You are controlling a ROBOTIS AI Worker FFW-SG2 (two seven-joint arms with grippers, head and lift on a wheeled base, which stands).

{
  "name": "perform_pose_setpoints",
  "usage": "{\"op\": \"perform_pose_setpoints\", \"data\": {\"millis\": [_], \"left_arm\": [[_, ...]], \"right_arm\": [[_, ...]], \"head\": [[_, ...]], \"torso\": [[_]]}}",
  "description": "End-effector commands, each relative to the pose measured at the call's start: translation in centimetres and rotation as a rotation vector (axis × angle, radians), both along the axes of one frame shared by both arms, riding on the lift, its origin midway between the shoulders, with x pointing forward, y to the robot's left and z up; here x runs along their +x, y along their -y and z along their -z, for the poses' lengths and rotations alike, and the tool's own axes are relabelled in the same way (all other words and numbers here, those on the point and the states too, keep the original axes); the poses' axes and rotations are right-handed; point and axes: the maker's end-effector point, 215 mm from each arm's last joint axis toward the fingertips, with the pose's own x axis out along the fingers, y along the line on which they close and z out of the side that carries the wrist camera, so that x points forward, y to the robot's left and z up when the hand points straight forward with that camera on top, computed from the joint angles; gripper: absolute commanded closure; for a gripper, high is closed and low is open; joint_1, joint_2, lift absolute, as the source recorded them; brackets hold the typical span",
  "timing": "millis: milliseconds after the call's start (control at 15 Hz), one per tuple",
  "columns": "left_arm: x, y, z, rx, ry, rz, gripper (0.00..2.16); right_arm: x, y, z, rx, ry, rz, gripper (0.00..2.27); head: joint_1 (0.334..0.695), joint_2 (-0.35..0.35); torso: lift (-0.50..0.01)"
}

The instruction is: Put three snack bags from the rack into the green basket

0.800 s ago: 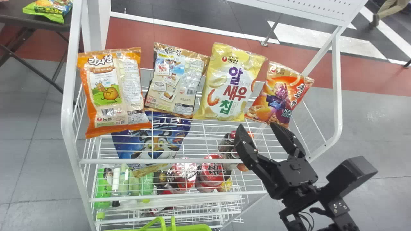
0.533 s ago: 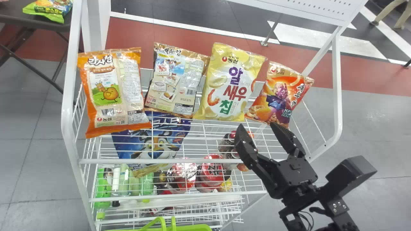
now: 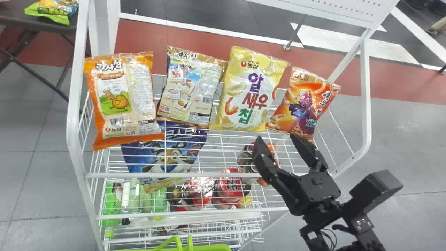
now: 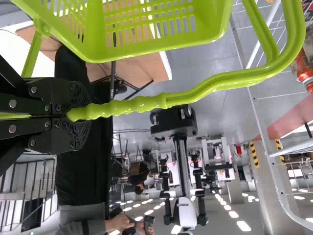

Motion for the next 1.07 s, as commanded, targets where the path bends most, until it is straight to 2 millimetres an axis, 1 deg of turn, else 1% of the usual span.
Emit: {"op": "perform_pose_setpoints", "data": {"millis": [0, 200, 533, 1000], "left_arm": [[0.0, 0.2, -0.1, -0.003, 0.001, 0.001, 1.49], [0.0, 0.2, -0.1, -0.003, 0.001, 0.002, 1.49], [-0.2, 0.4, -0.2, -0.005, 0.001, 0.006, 1.49], [-0.3, 0.6, -0.3, -0.008, 0.003, 0.011, 1.49]], "right_arm": [[0.2, -0.2, 0.0, 0.005, 0.008, -0.004, 0.13], [1.1, -0.5, 0.1, 0.006, 0.014, -0.006, 0.13], [1.5, -1.8, 0.3, 0.016, 0.006, -0.025, 0.13], [1.7, -2.0, 0.2, 0.015, 0.009, -0.028, 0.14]], "head": [[0.695, -0.35], [0.695, -0.35], [0.695, -0.35], [0.695, -0.35]], "torso": [[0.0], [0.0], [0.0], [0.0]]}}
